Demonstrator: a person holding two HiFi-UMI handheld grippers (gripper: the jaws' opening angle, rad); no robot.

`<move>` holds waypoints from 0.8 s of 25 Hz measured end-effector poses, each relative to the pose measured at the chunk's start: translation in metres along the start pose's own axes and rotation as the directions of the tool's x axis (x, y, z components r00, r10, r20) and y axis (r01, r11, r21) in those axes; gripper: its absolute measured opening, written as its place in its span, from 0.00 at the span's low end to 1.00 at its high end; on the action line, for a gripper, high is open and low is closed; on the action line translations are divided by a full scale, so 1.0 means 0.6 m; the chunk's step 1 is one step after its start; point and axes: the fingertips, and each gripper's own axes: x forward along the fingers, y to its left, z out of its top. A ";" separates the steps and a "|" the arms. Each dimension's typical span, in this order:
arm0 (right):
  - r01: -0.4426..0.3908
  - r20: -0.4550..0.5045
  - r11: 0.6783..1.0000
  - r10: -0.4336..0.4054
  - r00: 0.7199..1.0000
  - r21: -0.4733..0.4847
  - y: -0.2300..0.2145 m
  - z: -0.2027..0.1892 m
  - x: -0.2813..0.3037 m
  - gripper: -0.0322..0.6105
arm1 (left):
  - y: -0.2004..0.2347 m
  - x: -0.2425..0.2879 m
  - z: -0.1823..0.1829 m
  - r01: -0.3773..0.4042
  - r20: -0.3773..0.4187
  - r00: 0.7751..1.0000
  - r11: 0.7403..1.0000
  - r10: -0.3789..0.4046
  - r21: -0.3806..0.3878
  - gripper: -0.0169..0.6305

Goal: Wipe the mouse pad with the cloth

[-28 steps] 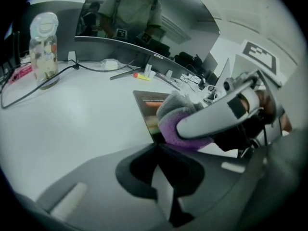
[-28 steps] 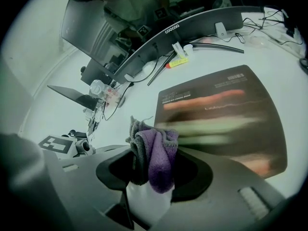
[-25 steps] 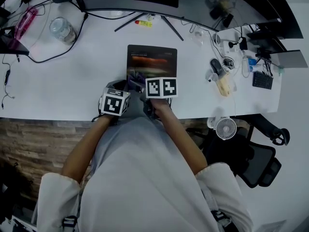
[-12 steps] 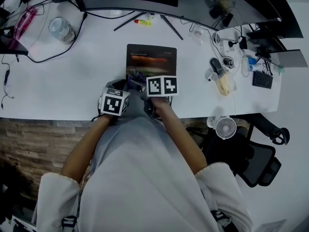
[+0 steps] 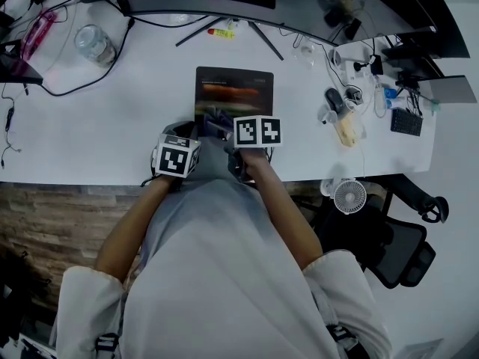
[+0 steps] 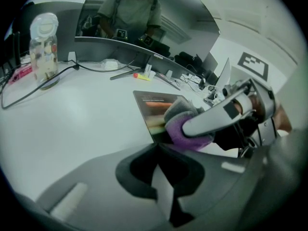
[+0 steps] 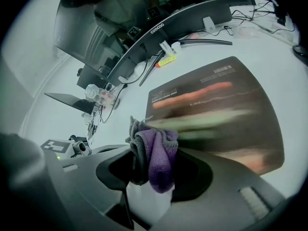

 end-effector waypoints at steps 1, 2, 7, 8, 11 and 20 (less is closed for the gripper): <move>-0.002 0.000 1.000 0.002 1.000 0.002 -0.002 0.000 -0.002 0.38 | 0.000 0.000 0.000 0.000 0.000 1.000 1.000 0.000 0.000 0.03; -0.003 -0.001 1.000 0.003 1.000 0.003 -0.004 -0.001 -0.003 0.38 | -0.001 0.000 -0.001 0.000 0.000 1.000 1.000 0.000 -0.001 0.03; 0.005 0.000 1.000 -0.005 1.000 0.012 -0.021 0.001 -0.016 0.38 | 0.000 -0.001 0.001 0.002 0.003 1.000 1.000 -0.002 0.001 0.03; 0.009 0.001 1.000 -0.009 1.000 0.014 -0.026 0.001 -0.020 0.38 | 0.000 -0.001 0.001 0.001 0.002 1.000 1.000 -0.001 0.001 0.03; 0.018 0.003 1.000 -0.019 1.000 0.018 -0.041 0.002 -0.032 0.38 | 0.000 0.000 0.000 0.000 -0.001 1.000 1.000 0.000 0.000 0.03; 0.043 -0.005 0.999 -0.043 0.999 -0.013 -0.087 0.003 -0.065 0.38 | 0.000 0.001 -0.002 0.000 -0.002 1.000 1.000 0.000 0.001 0.03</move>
